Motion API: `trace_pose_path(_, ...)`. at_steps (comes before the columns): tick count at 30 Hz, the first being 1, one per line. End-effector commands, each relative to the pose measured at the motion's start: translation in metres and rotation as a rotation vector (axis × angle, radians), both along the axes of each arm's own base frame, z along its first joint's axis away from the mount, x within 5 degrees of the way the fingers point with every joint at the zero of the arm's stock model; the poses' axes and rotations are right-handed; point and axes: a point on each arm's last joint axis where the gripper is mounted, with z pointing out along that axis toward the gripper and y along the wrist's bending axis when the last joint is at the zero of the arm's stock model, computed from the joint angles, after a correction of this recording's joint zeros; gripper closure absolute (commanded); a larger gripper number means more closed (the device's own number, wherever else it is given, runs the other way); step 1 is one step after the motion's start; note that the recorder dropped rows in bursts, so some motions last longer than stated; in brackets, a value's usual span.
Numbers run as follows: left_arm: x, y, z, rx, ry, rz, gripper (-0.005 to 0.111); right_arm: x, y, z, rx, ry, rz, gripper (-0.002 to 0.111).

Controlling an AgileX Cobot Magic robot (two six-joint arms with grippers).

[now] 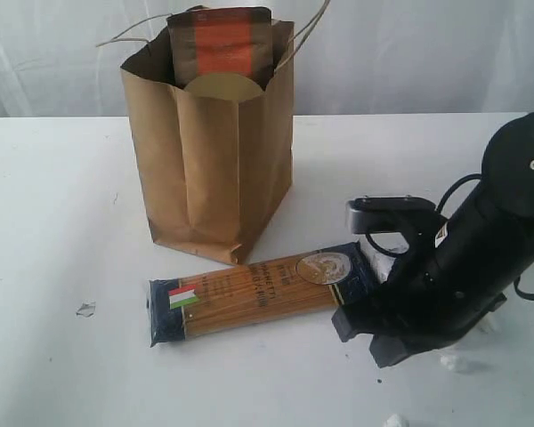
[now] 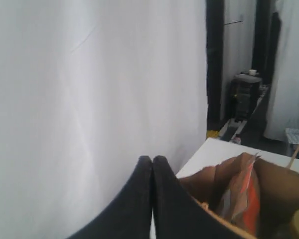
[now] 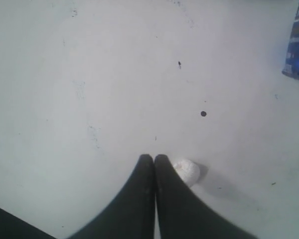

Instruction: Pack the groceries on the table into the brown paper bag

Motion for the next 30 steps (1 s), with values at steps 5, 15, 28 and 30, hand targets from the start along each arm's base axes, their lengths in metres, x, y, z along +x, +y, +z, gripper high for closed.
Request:
trace_pose_path(5,-0.010,0.021,0.003,0.131,0.405,0.354,0.107,0.001,-0.002,0.000,0.002,-0.048,0.088,0.108)
trace_pose_path(15,-0.045,0.031,0.028,0.078,0.739,0.763,0.107,0.000,-0.002,0.000,-0.002,-0.039,0.100,0.108)
trace_pose_path(28,-0.105,0.019,0.067,0.160,0.695,0.784,0.107,-0.002,-0.003,0.000,-0.008,-0.021,0.139,0.108)
trace_pose_path(30,-0.112,0.018,0.062,0.157,0.711,0.792,0.107,-0.002,-0.003,0.000,-0.008,-0.025,0.149,0.108)
